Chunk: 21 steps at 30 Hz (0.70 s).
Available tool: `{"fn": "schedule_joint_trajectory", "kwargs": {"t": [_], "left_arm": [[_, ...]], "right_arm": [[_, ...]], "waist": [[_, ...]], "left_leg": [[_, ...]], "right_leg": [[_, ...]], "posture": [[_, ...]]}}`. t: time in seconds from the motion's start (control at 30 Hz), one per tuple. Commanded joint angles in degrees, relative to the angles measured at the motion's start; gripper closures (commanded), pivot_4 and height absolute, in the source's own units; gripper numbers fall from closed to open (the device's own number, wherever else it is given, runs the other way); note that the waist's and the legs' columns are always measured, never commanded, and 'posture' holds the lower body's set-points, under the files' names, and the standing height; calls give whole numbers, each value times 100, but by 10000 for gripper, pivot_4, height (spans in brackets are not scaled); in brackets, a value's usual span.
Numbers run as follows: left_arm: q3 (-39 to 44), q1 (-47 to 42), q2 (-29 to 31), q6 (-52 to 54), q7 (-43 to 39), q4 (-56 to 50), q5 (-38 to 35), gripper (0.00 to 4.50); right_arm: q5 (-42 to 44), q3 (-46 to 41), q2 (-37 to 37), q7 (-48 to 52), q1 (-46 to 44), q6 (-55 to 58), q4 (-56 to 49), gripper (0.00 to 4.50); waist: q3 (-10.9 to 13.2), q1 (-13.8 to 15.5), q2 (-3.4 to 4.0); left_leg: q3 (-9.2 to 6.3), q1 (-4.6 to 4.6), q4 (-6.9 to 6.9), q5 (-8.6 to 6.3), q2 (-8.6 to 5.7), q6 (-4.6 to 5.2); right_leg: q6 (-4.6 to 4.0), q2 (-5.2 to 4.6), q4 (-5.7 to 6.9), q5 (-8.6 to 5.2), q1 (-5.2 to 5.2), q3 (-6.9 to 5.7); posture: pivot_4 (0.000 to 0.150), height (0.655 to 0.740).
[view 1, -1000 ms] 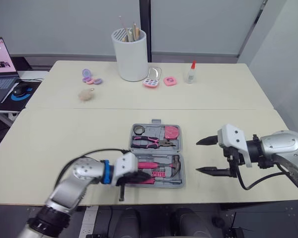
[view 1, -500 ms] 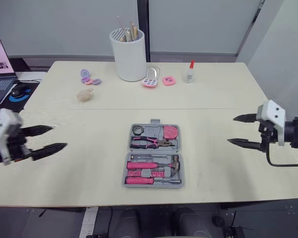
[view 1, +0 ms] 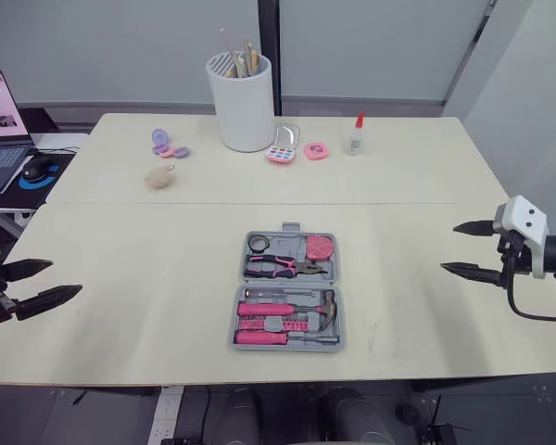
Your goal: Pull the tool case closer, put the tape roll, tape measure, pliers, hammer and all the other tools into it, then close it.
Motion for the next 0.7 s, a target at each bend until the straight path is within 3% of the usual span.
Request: {"fn": "schedule_joint_trajectory", "kwargs": {"t": [0.03,0.13,0.2,0.37,0.6,0.7], "left_arm": [[63,-19,-79,64,199,-583,-63,460],[-102,-24,-390,214,440,-1322,-154,460],[-342,-108,-673,374,659,-1800,-188,4386],[-1387,-258,-1085,164,918,-2306,401,20258],[-2682,-865,-1589,-123,1318,-2038,1304,43498],[-3127,-1066,-1768,-234,1399,-1879,1644,45000]], "right_arm": [[-125,-19,25,-35,-2,-180,-254,0],[-374,311,342,-203,-95,-373,-416,0],[-680,669,585,-281,-196,-598,-415,4184],[-1577,1644,1179,-421,-680,-1062,-49,20345],[-2387,2438,1978,-748,-1198,-1254,519,35969],[-2582,2636,2239,-799,-1303,-1284,705,42285]], "waist": [[0,-1,0],[-1,-8,-2],[-1,-9,-2],[-1,-28,-1],[-2,6,-2],[-2,6,-3]], "left_leg": [[1,0,0,0,0,0],[-1,1,2,0,1,0],[0,1,2,0,1,0],[2,0,3,0,-8,0],[-2,0,6,0,-15,0],[-2,-2,7,0,-15,0]], "right_leg": [[0,0,1,0,0,1],[1,0,2,0,3,0],[1,0,3,0,3,2],[2,7,5,2,2,8],[1,16,7,2,3,6],[1,16,6,2,3,6]], "posture": [[1500,7400],[1500,7400],[1500,7400],[1500,7400],[1500,7400],[1500,7400]]}}
